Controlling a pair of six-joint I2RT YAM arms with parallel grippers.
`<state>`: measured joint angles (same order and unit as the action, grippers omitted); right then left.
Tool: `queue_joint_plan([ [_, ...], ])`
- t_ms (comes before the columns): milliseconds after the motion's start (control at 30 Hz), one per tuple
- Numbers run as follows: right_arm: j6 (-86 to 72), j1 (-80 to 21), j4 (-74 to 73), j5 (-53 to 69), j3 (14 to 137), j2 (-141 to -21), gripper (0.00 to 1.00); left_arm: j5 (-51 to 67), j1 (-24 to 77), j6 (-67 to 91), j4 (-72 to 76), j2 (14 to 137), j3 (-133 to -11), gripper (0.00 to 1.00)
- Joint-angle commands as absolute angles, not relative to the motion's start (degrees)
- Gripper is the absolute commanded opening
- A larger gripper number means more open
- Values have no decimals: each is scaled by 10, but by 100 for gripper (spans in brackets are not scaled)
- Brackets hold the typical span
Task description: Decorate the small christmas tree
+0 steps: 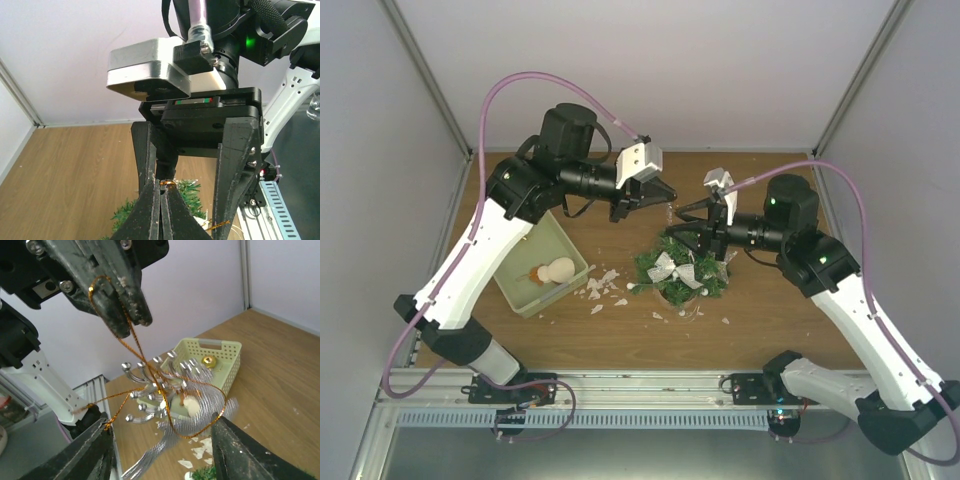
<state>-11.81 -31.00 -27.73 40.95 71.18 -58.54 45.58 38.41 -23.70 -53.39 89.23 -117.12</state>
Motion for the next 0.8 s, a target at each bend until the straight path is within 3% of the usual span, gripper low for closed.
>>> queue_joint_plan([
  [0, -114, -318, -264, 406, 706, -579, 50, 457, 392, -231, -518, 894, -1184, 0],
  [100, -113, -318, -265, 409, 704, -580, 41, 457, 393, -232, -519, 895, -1185, 0],
  [767, -109, -319, -289, 421, 708, -569, 18, 457, 403, -233, -525, 901, -1184, 0],
])
